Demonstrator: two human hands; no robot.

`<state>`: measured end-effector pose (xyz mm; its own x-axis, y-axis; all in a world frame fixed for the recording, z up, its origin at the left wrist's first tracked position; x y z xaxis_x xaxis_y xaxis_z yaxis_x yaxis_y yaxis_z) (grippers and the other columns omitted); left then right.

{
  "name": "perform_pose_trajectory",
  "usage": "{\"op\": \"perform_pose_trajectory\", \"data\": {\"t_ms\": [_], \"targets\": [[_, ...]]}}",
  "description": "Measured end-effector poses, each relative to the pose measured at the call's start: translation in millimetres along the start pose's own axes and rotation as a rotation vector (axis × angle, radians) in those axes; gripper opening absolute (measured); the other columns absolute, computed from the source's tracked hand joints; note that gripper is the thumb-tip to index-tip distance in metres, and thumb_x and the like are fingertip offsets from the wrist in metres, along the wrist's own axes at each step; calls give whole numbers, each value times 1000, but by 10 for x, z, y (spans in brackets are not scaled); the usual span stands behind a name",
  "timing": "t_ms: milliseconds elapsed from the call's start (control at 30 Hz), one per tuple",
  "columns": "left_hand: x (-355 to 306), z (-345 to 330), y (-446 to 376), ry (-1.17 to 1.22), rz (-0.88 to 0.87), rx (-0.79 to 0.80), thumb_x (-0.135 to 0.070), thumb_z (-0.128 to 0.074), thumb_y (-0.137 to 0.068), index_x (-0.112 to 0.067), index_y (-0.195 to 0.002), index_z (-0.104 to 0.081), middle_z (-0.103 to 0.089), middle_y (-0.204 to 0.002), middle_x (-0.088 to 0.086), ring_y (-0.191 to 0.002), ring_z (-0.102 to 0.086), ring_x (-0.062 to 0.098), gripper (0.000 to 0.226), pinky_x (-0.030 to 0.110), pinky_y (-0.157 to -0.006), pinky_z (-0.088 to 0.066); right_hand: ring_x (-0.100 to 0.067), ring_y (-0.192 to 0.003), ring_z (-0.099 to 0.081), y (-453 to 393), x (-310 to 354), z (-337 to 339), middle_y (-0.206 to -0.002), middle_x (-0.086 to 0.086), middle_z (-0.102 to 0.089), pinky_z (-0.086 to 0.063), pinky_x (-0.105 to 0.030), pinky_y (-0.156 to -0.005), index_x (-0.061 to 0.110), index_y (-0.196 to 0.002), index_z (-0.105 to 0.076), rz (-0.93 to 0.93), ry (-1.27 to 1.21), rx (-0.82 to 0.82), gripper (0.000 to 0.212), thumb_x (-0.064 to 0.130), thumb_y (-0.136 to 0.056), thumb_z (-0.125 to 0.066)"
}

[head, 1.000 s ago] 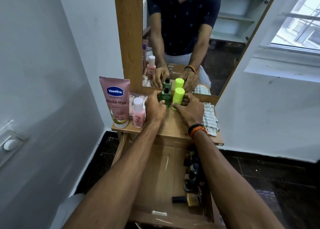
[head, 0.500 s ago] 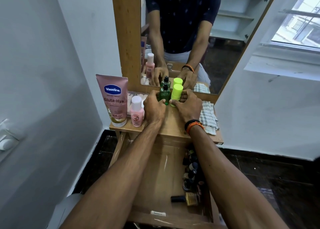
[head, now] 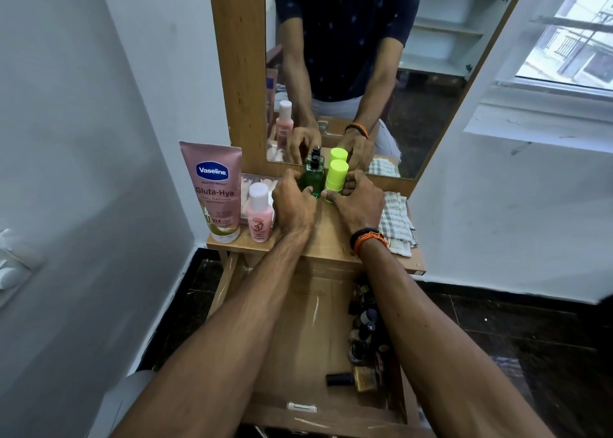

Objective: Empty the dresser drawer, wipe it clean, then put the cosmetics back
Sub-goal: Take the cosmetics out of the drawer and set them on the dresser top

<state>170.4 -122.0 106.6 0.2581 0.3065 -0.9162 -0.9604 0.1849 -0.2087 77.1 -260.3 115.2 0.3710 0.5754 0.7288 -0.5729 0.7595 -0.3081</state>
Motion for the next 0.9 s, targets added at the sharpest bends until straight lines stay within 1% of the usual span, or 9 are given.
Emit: {"op": "perform_pose_trajectory", "data": {"t_ms": [133, 267, 333, 400, 467, 533, 633, 767, 900], "targets": [[-11, 33, 59, -4, 4, -13, -5, -73, -83, -6, -112, -60, -65, -112, 8, -105, -62, 22, 31, 37, -90, -54, -12, -96, -69, 26, 2, 41, -107, -2, -74, -58, -32, -87, 14, -115, -65, -24, -21, -16, 56, 35, -70, -90], [-76, 97, 212, -18, -33, -33, -6, -70, -82, -6, -115, -58, -63, -115, 8, -108, -60, 22, 35, 39, -93, -51, -10, -92, -68, 101, 14, 164, -102, 0, -73, -57, -23, -83, 14, -113, -67, -32, -57, -48, 54, 34, -69, -90], [-145, 139, 326, -18, -86, -38, -4, -68, -81, -7, -111, -59, -63, -111, 7, -103, -61, 23, 32, 40, -89, -52, -9, -89, -67, 171, 12, 283, -98, 1, -73, -54, -19, -79, 13, -111, -68, -39, -70, -83, 50, 34, -70, -90], [-221, 174, 478, -18, -160, -12, -4, -67, -81, -9, -104, -60, -64, -101, 3, -93, -62, 20, 25, 37, -81, -53, -9, -87, -68, 271, 1, 427, -95, 1, -74, -55, -20, -80, 12, -107, -70, -36, -87, -123, 44, 30, -72, -89], [-266, 185, 651, 3, -242, 52, -3, -66, -81, -11, -95, -62, -64, -89, -1, -81, -62, 14, 17, 32, -72, -53, -10, -84, -68, 399, -20, 570, -91, 1, -74, -56, -22, -81, 13, -101, -72, -21, -91, -141, 32, 25, -76, -87], [-257, 166, 840, -7, -302, 156, -6, -67, -83, -14, -91, -64, -65, -83, -6, -75, -62, 10, 11, 25, -66, -52, -8, -81, -68, 566, -62, 700, -88, 3, -74, -55, -19, -79, 15, -95, -73, -12, -73, -131, 19, 20, -79, -83], [-143, 113, 1098, -5, -306, 331, -10, -71, -84, -18, -86, -66, -64, -76, -12, -68, -59, 0, 10, 13, -61, -48, -8, -80, -70, 863, -184, 813, -84, 6, -74, -58, -23, -81, 16, -90, -76, -41, -90, -74, 9, 15, -81, -78], [41, 67, 1419, -56, -259, 506, -9, -72, -82, -21, -85, -67, -64, -74, -13, -65, -56, -3, 13, 5, -59, -41, -12, -77, -72, 1277, -384, 926, -80, 5, -74, -62, -39, -81, 19, -85, -75, -126, -146, -24, 8, 12, -81, -76], [216, 20, 1654, -194, -210, 677, -11, -72, -80, -22, -85, -71, -65, -74, -13, -70, -59, -1, 12, 6, -56, -40, -12, -77, -72, 1618, -610, 1030, -79, 6, -74, -62, -40, -80, 22, -83, -74, -220, -123, 42, 12, 10, -80, -76]]}}
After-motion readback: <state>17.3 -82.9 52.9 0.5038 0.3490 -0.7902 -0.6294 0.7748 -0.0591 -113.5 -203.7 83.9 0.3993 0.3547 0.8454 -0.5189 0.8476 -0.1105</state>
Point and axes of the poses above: each hand's wrist, its own y-axis away from the middle knuckle, its own z-axis out of the back of the hand, x = y × z, the point moved 8 cm from there along -y, towards the middle knuckle
